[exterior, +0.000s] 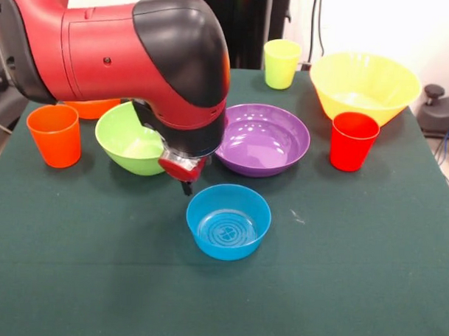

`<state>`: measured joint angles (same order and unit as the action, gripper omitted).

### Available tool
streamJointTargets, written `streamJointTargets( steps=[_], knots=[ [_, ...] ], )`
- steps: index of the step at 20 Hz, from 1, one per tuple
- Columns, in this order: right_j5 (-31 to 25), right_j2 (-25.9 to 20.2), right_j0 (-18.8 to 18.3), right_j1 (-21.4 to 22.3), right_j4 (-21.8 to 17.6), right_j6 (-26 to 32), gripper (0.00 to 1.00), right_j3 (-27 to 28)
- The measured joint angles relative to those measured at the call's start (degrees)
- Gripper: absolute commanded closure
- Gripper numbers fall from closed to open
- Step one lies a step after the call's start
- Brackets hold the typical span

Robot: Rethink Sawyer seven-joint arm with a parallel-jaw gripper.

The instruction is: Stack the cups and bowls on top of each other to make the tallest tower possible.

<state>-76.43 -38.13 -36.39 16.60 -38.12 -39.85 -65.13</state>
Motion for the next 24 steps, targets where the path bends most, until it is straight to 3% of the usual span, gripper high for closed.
streamJointTargets(
  steps=[5, 12, 24],
  knots=[
    [-0.4, 0.5, 0.0, 0.5, 2.5, 0.0, 0.00, -0.1],
    [-0.4, 2.2, 0.1, 1.8, 2.8, 0.0, 0.00, -0.1],
    [-0.4, 5.4, 2.0, 5.3, -1.2, 0.0, 0.00, 0.0]
  ],
)
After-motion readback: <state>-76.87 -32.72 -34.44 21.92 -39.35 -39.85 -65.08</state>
